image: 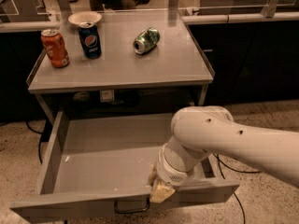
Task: Close top drawer
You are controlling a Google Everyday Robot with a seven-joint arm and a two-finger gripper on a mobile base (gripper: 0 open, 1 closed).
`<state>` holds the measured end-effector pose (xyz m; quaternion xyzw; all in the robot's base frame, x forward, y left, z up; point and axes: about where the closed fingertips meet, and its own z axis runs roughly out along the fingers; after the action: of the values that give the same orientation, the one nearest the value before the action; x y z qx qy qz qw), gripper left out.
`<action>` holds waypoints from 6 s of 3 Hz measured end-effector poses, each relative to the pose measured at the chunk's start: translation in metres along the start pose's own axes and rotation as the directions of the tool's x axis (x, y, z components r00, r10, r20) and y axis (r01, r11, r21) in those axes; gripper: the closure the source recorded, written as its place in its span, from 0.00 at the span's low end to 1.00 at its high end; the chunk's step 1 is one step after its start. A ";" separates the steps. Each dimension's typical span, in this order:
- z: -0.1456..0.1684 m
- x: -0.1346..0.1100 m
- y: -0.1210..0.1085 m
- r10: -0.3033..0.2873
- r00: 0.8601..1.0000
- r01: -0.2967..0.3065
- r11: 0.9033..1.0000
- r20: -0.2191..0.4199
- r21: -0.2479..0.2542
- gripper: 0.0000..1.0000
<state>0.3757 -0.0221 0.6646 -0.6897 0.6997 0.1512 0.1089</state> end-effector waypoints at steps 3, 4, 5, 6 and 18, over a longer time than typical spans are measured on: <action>-0.002 -0.002 -0.020 -0.017 1.000 0.017 1.000 0.002 0.017 1.00; -0.003 -0.003 -0.026 -0.022 1.000 0.021 1.000 0.004 0.023 1.00; -0.005 -0.003 -0.041 -0.030 1.000 0.030 0.999 0.009 0.042 1.00; -0.003 -0.001 -0.047 -0.034 0.999 0.033 0.998 0.010 0.045 1.00; -0.003 -0.006 -0.120 -0.084 0.996 0.084 0.993 0.003 0.087 1.00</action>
Offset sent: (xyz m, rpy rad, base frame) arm 0.0666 0.0086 0.0122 -0.0068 -0.0564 0.0366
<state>0.4955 -0.0177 0.6622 -0.7126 0.6757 0.1182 0.1471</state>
